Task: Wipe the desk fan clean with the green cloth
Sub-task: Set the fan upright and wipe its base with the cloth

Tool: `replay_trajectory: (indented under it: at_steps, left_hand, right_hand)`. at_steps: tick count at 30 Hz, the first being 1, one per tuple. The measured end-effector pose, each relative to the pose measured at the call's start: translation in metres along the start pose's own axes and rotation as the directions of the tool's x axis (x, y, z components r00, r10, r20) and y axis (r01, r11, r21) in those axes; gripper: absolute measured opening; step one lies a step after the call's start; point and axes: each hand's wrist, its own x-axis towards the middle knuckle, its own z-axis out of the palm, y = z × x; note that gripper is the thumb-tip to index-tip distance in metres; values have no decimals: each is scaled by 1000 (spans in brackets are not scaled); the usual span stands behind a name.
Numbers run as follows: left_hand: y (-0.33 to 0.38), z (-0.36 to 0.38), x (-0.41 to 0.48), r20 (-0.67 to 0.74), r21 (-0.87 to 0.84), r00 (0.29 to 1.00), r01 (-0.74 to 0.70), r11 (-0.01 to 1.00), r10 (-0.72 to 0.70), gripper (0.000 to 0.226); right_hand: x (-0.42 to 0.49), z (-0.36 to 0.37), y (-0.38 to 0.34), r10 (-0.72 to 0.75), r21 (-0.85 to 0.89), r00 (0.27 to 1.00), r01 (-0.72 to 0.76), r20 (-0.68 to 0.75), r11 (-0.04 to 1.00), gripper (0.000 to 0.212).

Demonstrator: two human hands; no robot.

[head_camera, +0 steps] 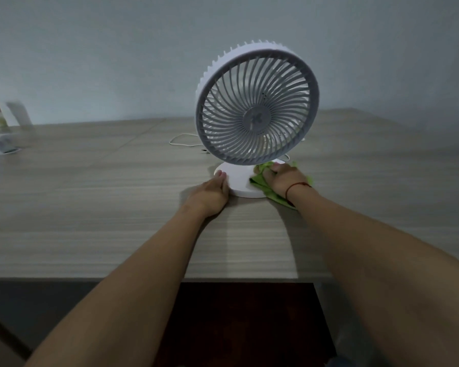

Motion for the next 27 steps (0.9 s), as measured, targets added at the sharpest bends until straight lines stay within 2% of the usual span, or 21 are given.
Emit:
replay_trajectory:
  at_steps: [6, 10, 12, 14, 16, 20, 22, 24, 27]
  left_hand:
    - [-3, 1, 8, -21, -25, 1000, -16, 1000, 16, 50]
    - [-4, 0, 8, -28, -33, 999, -18, 999, 17, 49]
    - [-3, 0, 7, -23, -34, 999, -23, 999, 22, 49]
    - [-3, 0, 6, -25, -37, 1000, -20, 999, 19, 49]
    - [-3, 0, 7, -24, -37, 1000, -13, 999, 12, 50]
    - [-4, 1, 7, -10, -27, 1000, -11, 1000, 10, 52]
    - [-4, 2, 7, -8, -32, 1000, -16, 999, 16, 52]
    - [-5, 2, 7, -12, -36, 1000, -16, 999, 16, 52]
    - [-3, 2, 6, -18, -32, 1000, -10, 999, 9, 52]
  right_hand:
    - [-21, 10, -19, -201, -110, 979, 197, -26, 974, 41]
    - [-40, 10, -16, -326, 65, 944, 328, -41, 942, 39]
    - [-40, 2, -8, -348, 64, 938, 347, 2, 936, 40]
    - [-34, -5, -2, -307, 33, 951, 306, 34, 952, 41]
    - [-24, -5, 6, -216, 10, 976, 216, 2, 976, 40]
    - [1, -3, 18, 66, 143, 991, -48, -119, 989, 38]
    - [7, -4, 18, 143, 168, 981, -120, -129, 978, 39]
    - [5, -4, 18, 122, 173, 985, -100, -124, 980, 38]
    - [-11, -3, 15, -56, 144, 993, 70, -99, 987, 35]
